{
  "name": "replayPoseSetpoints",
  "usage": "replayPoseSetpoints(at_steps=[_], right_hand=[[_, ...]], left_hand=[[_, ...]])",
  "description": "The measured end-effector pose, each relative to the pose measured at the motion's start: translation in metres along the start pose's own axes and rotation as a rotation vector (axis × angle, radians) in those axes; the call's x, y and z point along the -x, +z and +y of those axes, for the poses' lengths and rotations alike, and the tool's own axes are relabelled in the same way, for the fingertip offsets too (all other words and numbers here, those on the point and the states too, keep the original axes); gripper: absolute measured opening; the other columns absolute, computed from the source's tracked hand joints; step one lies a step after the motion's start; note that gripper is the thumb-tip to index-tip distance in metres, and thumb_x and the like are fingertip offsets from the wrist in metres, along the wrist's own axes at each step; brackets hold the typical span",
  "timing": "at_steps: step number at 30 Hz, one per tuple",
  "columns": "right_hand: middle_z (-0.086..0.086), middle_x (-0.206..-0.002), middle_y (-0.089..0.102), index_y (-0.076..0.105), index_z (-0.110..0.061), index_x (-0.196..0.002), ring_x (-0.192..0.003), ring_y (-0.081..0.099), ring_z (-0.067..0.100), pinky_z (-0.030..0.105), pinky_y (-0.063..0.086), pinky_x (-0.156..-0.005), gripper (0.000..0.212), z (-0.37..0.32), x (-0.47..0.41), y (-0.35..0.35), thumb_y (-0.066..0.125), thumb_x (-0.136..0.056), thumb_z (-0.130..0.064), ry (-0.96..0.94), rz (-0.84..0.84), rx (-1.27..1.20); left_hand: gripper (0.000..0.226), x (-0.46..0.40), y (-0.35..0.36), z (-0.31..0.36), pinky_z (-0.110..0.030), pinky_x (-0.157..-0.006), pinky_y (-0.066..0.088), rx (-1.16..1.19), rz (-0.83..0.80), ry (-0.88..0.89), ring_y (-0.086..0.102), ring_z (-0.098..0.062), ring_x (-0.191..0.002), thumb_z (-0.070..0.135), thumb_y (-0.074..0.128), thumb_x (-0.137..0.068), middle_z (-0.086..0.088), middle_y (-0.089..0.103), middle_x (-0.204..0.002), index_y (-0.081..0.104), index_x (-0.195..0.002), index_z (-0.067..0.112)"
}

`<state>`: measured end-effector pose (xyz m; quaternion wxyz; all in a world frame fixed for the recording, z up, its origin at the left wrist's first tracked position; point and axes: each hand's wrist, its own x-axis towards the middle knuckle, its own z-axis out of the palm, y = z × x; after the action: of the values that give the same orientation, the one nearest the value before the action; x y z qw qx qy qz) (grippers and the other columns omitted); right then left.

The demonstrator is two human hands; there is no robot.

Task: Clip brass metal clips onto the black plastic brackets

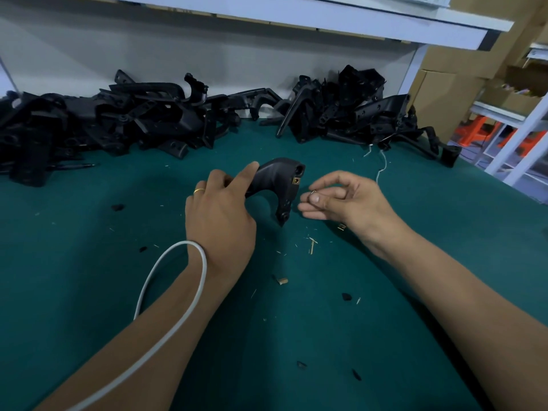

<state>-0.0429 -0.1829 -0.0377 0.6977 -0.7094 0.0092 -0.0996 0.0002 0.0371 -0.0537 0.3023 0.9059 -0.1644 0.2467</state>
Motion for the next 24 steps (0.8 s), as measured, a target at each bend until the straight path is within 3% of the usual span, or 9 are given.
replayPoseSetpoints(at_steps=[7,13,17,20,24], right_hand=[[0.026,-0.105,0.076,0.058,0.002,-0.110,-0.101,0.076,0.038,0.042,0.063,-0.090,0.011,0.000,0.001,0.004,0.060,-0.100,0.007,0.008,-0.020,0.038],[0.019,-0.094,0.079,0.066,0.001,-0.103,-0.079,0.077,0.026,0.032,0.064,-0.074,0.013,-0.002,0.001,0.006,0.062,-0.103,-0.012,0.010,0.006,0.162],[0.017,-0.093,0.079,0.068,0.004,-0.103,-0.074,0.077,0.022,0.026,0.062,-0.069,0.013,0.000,0.000,0.007,0.063,-0.102,-0.008,0.043,-0.033,0.187],[0.010,-0.087,0.079,0.072,-0.003,-0.099,-0.071,0.073,0.016,0.019,0.052,-0.061,0.005,0.002,-0.001,0.011,0.070,-0.097,-0.007,0.009,-0.045,0.339],[0.001,-0.075,0.066,0.079,-0.015,-0.091,-0.068,0.059,0.012,0.019,0.046,-0.068,0.005,0.003,-0.001,0.011,0.079,-0.090,-0.011,-0.031,-0.031,0.459]], left_hand=[[0.067,0.000,0.002,-0.001,-0.043,-0.084,0.039,-0.001,0.015,0.000,0.052,-0.033,-0.099,0.000,0.055,-0.093,-0.010,0.056,-0.115,0.049,-0.151,0.032],[0.067,-0.001,0.002,-0.001,-0.045,-0.085,0.040,0.006,0.014,-0.009,0.052,-0.033,-0.099,0.000,0.055,-0.093,-0.010,0.055,-0.115,0.049,-0.151,0.032],[0.067,0.000,0.002,-0.001,-0.044,-0.086,0.040,0.006,0.016,-0.013,0.052,-0.033,-0.100,-0.001,0.054,-0.093,-0.009,0.055,-0.114,0.049,-0.151,0.033],[0.066,-0.001,0.003,-0.001,-0.044,-0.086,0.040,0.019,0.020,-0.013,0.052,-0.033,-0.099,-0.001,0.054,-0.093,-0.010,0.055,-0.113,0.050,-0.151,0.032],[0.067,-0.001,0.003,-0.002,-0.043,-0.085,0.038,0.025,0.019,-0.016,0.051,-0.033,-0.099,-0.001,0.054,-0.093,-0.009,0.054,-0.112,0.050,-0.150,0.033]])
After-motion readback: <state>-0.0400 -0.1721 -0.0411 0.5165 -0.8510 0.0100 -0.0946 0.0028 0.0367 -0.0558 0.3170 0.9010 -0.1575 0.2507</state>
